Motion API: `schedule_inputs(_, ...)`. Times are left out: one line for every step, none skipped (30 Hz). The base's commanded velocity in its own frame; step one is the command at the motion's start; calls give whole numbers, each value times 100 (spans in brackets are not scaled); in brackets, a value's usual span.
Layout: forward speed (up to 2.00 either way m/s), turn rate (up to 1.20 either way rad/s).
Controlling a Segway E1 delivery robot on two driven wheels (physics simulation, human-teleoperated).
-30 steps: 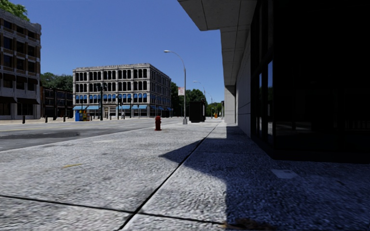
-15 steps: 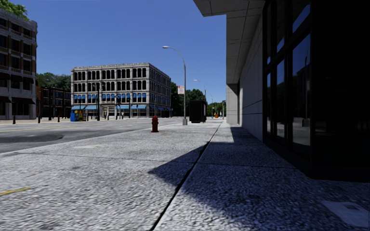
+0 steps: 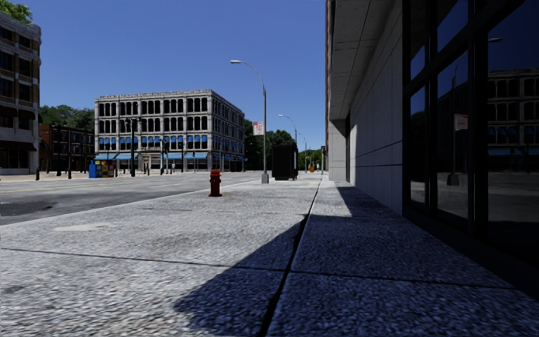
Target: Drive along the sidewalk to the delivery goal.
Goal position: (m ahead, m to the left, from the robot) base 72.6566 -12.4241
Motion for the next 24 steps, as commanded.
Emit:
schedule_inputs(200,0)
schedule_inputs(200,0)
schedule_inputs(200,-27)
schedule_inputs(200,-35)
schedule_inputs(200,-45)
schedule_inputs(200,-45)
schedule_inputs(200,-49)
schedule_inputs(200,-49)
schedule_inputs(200,-42)
schedule_inputs(200,-18)
schedule_inputs(200,0)
schedule_inputs(200,0)
schedule_inputs(200,0)
schedule_inputs(200,0)
schedule_inputs(200,0)
schedule_inputs(200,0)
schedule_inputs(200,0)
schedule_inputs(200,0)
schedule_inputs(200,0)
schedule_inputs(200,0)
schedule_inputs(200,-10)
schedule_inputs(200,-10)
schedule_inputs(200,-24)
schedule_inputs(200,-28)
